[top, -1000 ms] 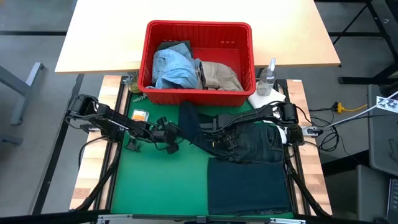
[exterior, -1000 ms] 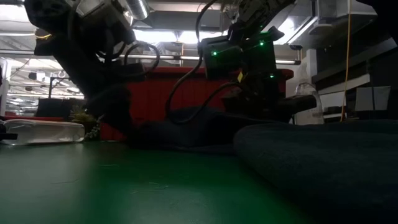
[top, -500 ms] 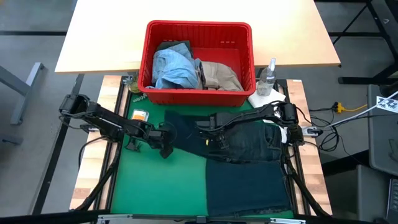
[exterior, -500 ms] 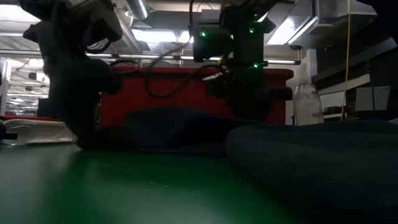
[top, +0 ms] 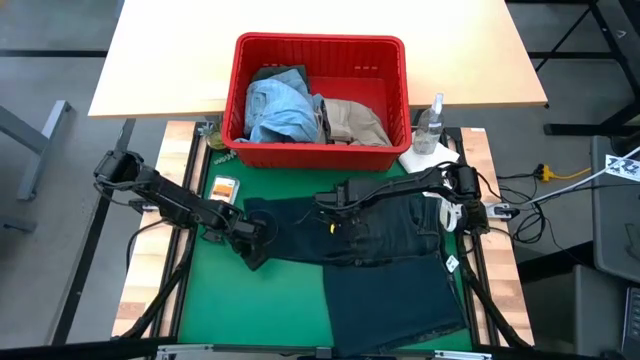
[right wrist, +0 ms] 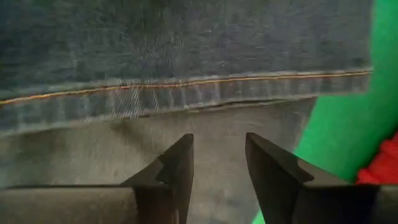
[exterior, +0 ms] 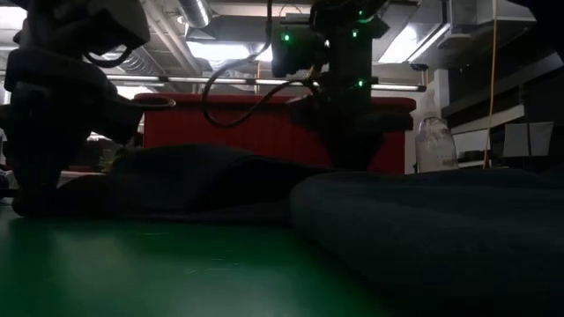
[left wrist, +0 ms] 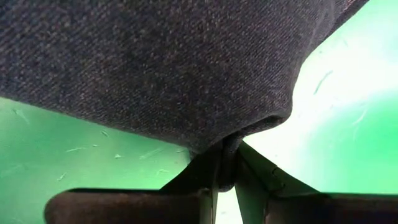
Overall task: Fold laundry
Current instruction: Fold the dark blue jeans
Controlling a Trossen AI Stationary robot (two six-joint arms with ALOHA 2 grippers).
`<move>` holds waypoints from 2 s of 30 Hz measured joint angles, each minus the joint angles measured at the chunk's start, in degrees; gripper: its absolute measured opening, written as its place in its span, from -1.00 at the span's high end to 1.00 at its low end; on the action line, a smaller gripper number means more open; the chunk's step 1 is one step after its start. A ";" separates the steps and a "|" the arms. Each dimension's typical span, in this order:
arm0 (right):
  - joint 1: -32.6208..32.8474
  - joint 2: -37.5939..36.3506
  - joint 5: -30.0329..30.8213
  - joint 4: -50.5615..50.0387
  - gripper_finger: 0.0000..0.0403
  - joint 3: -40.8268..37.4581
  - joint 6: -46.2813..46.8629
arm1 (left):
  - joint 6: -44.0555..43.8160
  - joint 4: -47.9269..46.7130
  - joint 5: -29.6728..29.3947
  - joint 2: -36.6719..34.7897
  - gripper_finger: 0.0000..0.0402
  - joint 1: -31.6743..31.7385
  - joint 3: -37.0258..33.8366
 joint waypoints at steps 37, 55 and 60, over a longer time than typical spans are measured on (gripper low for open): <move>11.42 -1.83 -0.71 -0.99 0.28 0.60 -2.17 | 3.18 1.70 6.96 0.04 0.21 -2.00 -0.07; 3.42 -1.83 0.75 8.37 0.28 0.60 -5.84 | 3.59 0.78 8.52 -18.54 0.23 -2.67 -0.28; 0.25 -1.83 -4.93 17.03 0.28 0.60 -6.06 | 3.61 0.74 5.60 -19.47 0.23 -4.50 -0.26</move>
